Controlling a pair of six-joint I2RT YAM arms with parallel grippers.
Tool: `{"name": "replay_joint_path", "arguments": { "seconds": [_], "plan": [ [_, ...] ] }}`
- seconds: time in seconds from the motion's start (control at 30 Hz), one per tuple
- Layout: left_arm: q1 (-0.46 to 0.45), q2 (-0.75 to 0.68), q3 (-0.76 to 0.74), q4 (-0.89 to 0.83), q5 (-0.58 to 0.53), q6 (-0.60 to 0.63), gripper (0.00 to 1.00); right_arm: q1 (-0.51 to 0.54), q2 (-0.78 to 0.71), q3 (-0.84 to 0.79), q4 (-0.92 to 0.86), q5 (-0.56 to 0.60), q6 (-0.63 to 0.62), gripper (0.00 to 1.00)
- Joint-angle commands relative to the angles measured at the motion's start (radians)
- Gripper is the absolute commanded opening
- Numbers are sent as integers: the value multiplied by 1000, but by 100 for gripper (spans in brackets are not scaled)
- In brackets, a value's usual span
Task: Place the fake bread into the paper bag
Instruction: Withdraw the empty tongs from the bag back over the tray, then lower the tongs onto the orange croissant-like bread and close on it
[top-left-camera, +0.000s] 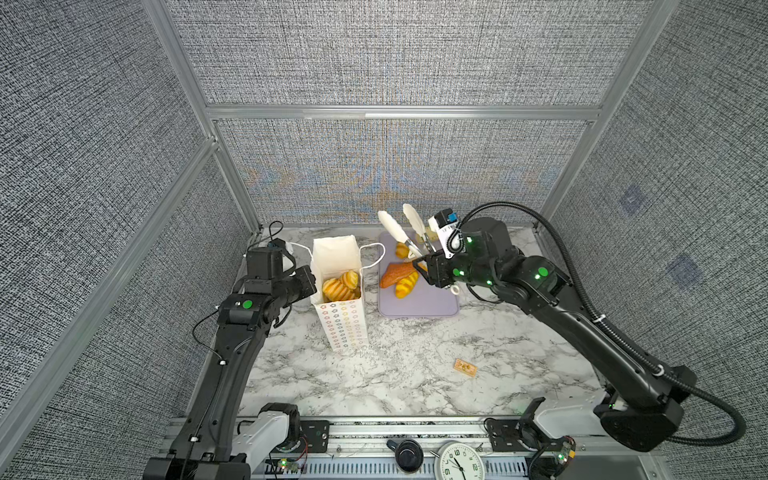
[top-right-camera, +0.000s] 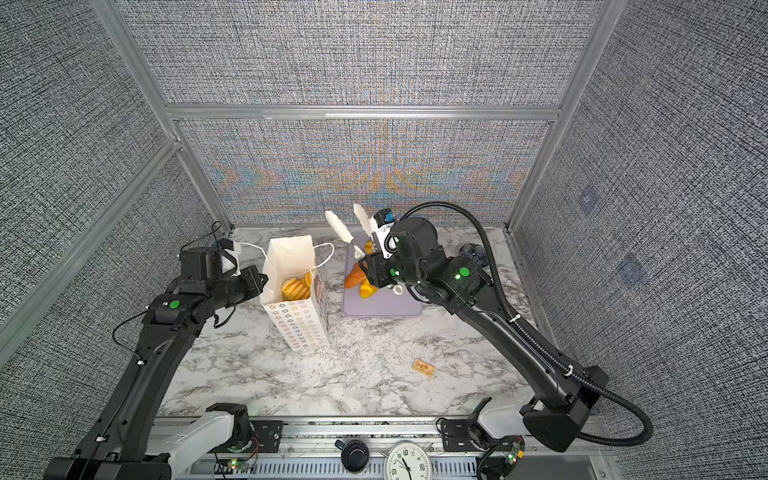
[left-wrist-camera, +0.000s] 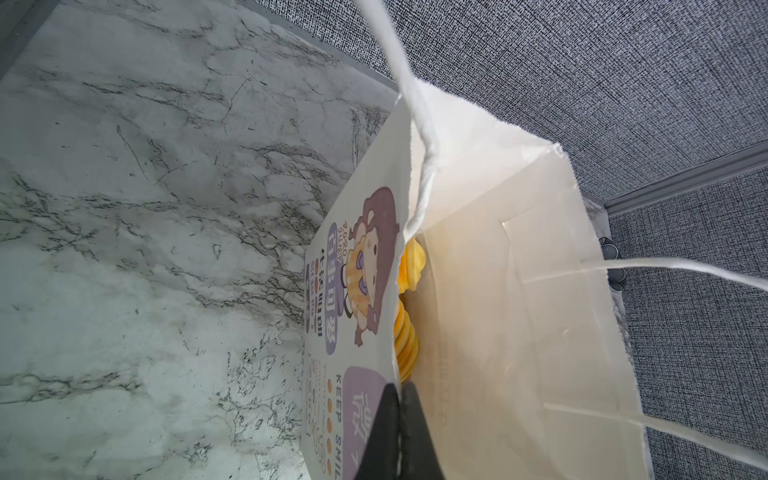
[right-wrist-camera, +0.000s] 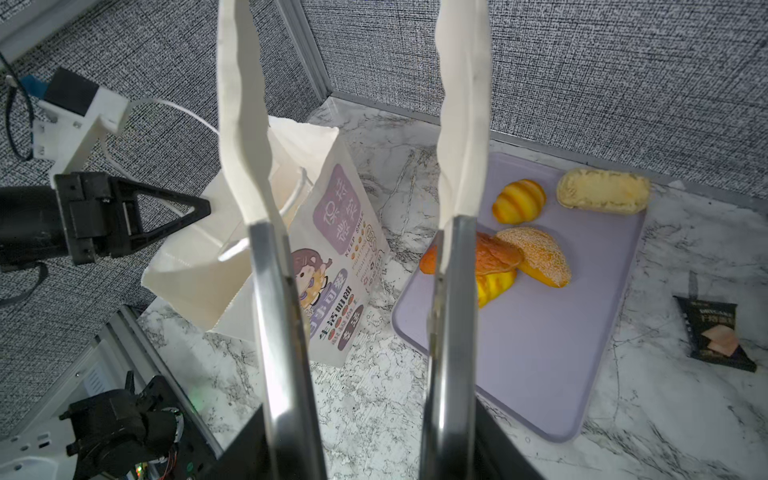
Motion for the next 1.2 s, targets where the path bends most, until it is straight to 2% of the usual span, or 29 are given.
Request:
{"name": "replay_joint_path", "arguments": {
  "seconds": [0.0, 0.53, 1.17],
  "plan": [
    [1, 6, 7, 9, 8, 5, 0, -53, -16, -41, 63, -91, 75, 54],
    [1, 8, 12, 8, 8, 5, 0, -305, 11, -289, 221, -382, 301, 53],
    [1, 3, 1, 8, 4, 6, 0, -374, 133, -403, 303, -494, 369, 52]
  ]
}}
